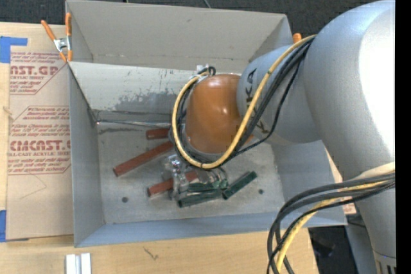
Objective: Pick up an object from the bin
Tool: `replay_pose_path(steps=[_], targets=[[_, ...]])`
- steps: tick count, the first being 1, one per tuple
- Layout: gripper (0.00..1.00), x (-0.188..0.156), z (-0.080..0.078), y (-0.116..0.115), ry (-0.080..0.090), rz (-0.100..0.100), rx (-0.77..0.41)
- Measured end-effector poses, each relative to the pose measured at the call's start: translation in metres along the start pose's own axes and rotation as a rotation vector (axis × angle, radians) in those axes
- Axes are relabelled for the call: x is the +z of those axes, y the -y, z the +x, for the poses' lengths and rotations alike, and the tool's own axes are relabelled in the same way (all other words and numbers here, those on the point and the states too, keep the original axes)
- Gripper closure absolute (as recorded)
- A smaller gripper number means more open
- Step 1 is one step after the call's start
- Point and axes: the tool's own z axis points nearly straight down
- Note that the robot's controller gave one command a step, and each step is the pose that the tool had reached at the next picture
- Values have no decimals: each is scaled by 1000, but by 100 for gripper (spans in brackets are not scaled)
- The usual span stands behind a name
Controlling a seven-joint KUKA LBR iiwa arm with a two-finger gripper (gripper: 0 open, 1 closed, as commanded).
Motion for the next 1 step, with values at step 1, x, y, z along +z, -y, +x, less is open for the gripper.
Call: replay_pose_path(steps=[1], targets=[[100,-151,9,-2,2,2,72]])
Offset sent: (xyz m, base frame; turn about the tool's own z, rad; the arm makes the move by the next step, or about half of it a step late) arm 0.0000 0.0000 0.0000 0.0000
